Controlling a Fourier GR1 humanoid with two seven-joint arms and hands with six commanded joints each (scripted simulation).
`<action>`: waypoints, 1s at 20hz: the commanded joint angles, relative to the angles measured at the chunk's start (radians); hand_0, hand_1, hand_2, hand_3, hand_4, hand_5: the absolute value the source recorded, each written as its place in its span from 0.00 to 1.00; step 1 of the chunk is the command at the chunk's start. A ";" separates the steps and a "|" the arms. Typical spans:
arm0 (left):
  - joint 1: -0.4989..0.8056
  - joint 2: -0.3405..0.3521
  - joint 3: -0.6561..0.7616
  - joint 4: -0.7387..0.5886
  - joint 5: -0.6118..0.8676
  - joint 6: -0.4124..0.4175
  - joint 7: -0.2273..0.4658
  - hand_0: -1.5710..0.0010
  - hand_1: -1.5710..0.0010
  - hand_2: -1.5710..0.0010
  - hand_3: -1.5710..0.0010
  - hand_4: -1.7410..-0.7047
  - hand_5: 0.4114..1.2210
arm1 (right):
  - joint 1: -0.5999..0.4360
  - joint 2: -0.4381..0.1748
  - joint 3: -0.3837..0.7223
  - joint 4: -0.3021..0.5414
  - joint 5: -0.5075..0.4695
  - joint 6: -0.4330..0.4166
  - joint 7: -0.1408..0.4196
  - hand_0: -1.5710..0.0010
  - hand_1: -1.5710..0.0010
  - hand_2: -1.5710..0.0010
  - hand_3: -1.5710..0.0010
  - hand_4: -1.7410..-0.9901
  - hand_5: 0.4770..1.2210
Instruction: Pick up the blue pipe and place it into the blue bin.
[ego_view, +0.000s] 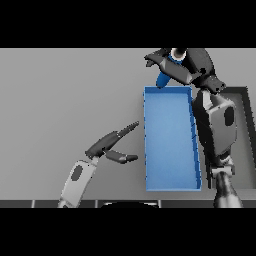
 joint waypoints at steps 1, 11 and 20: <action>0.003 0.005 0.002 -0.003 0.000 0.000 -0.003 1.00 1.00 1.00 1.00 0.83 0.00 | 0.019 -0.024 -0.010 0.017 0.015 0.000 0.007 0.00 0.00 0.00 0.00 0.00 1.00; 0.034 0.007 -0.016 -0.019 -0.010 0.004 -0.015 1.00 1.00 1.00 1.00 0.83 0.01 | 0.417 -0.072 -0.015 -0.092 0.047 -0.058 0.088 0.00 0.00 0.00 0.00 0.00 1.00; 0.049 0.008 -0.023 -0.039 -0.007 0.003 0.013 1.00 1.00 1.00 1.00 0.82 0.01 | 0.661 -0.283 0.278 -0.150 -0.034 -0.433 0.088 0.00 0.00 0.00 0.20 0.00 1.00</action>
